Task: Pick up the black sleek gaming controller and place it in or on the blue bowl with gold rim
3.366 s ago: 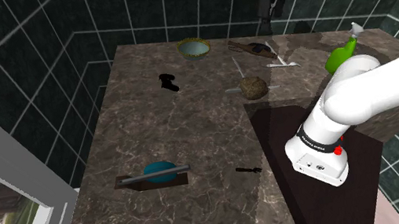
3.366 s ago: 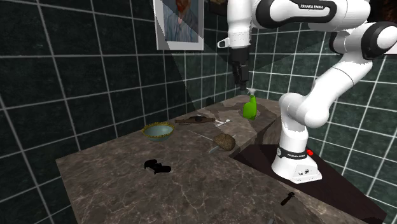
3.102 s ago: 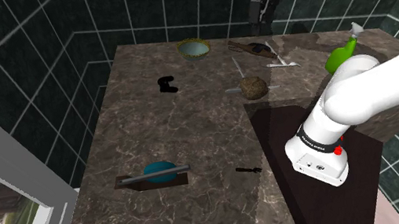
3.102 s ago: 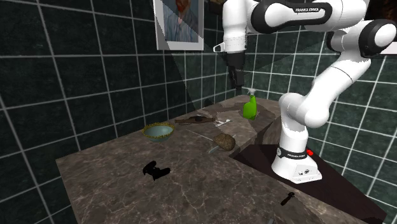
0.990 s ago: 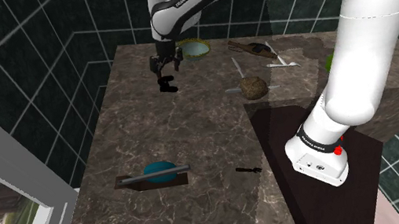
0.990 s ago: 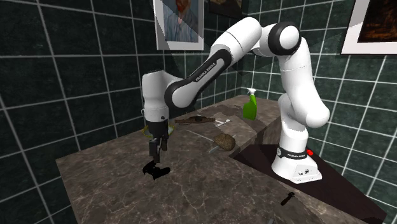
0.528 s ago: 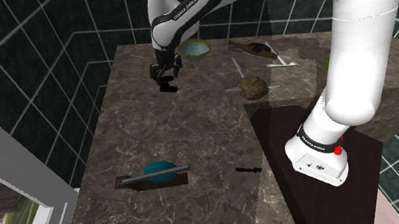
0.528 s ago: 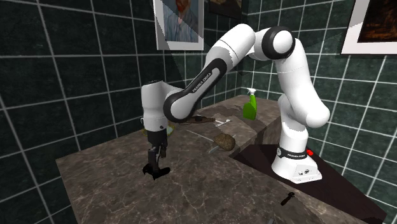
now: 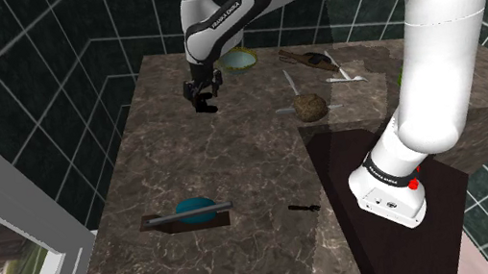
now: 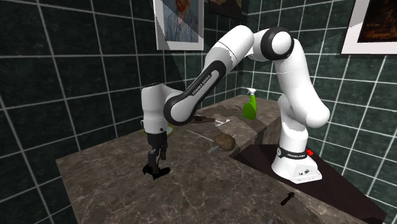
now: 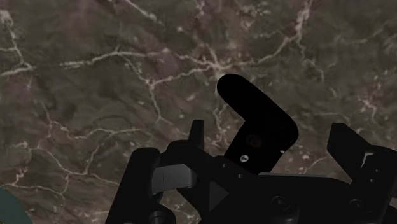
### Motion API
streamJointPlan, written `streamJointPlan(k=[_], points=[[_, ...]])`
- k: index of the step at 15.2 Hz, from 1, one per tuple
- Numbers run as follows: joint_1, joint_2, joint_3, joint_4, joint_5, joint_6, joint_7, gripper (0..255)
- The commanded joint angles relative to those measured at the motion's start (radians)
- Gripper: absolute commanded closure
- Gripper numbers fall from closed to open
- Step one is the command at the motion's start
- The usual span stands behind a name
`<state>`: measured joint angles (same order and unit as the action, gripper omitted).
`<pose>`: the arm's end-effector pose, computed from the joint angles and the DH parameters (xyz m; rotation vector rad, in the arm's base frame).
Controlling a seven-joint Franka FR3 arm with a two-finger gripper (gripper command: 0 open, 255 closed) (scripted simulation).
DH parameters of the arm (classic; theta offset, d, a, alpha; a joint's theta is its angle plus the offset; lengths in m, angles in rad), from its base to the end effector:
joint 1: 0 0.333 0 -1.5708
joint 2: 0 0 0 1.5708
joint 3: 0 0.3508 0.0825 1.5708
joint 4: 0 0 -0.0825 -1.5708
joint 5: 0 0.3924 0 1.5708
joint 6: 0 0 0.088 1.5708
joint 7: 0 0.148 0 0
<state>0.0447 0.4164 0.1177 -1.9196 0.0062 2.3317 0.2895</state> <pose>0.6370 0.1016 0.2615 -3.0835 0.2182 0.0204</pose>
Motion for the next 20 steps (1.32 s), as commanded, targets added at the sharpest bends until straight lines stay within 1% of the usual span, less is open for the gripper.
streamJointPlan(k=[1,10,11,13,14,20], points=[[0.000,0.000,0.000,0.000,0.000,0.000,0.000,255],[0.000,0.000,0.000,-0.001,0.000,0.001,0.000,255],[0.000,0.000,0.000,-0.001,0.000,0.001,0.000,0],[0.021,0.179,-0.028,0.333,0.056,-0.320,0.192,0],[0.022,0.245,-0.036,0.448,0.077,-0.417,0.249,0],[0.026,0.264,-0.034,0.396,0.077,-0.346,0.248,0]])
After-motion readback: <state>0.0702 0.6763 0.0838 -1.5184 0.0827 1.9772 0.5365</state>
